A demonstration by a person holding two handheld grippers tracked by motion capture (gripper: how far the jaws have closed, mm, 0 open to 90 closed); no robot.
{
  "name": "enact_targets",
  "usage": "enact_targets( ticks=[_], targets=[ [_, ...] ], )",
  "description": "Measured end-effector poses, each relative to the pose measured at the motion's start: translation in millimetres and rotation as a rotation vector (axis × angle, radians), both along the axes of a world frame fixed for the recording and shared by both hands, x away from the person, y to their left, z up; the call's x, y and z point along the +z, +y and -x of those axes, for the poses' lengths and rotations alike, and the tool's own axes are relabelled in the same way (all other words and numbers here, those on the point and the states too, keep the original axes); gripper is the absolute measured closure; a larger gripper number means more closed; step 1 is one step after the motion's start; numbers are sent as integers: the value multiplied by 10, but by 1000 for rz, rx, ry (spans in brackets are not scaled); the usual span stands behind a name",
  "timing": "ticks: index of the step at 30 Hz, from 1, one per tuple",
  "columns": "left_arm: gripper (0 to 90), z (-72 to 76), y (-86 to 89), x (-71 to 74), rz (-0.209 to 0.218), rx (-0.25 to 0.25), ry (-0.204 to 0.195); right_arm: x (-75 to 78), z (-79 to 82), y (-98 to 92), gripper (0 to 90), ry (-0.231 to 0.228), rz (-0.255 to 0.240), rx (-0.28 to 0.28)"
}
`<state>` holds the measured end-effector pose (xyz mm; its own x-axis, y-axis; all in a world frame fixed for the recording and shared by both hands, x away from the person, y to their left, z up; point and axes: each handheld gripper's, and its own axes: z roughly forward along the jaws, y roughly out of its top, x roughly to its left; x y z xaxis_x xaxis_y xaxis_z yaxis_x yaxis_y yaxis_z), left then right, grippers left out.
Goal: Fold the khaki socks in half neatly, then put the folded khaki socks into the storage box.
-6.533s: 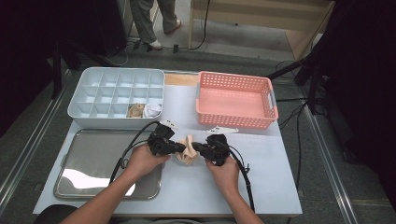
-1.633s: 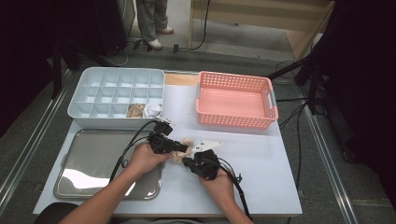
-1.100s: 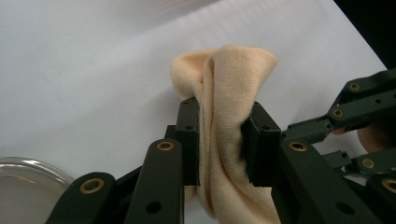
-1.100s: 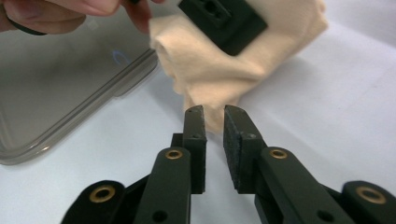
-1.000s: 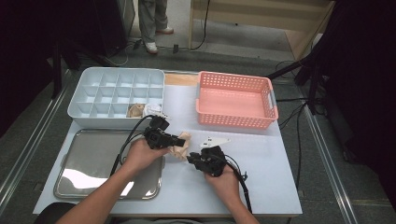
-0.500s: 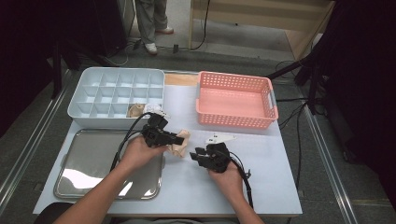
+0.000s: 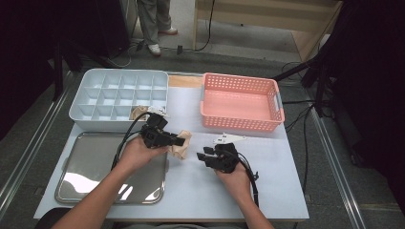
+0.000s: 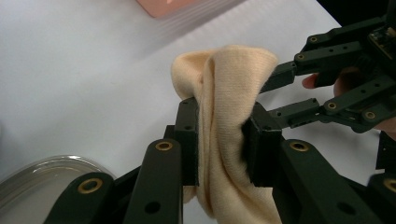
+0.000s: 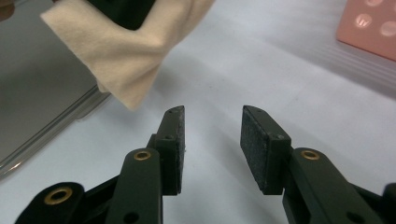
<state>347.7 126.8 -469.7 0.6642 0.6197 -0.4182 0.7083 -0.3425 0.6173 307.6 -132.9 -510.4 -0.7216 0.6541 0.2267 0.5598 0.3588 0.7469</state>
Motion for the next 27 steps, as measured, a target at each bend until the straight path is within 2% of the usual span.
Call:
enact_targets(
  ticks=[11, 27],
  targets=[
    [713, -13, 86, 33, -2, -4, 15, -12, -40, -27, 605, 23, -3, -11],
    [712, -35, 300, 137, 18, 34, 12, -6, -70, -67, 590, 15, -10, -25]
  ],
)
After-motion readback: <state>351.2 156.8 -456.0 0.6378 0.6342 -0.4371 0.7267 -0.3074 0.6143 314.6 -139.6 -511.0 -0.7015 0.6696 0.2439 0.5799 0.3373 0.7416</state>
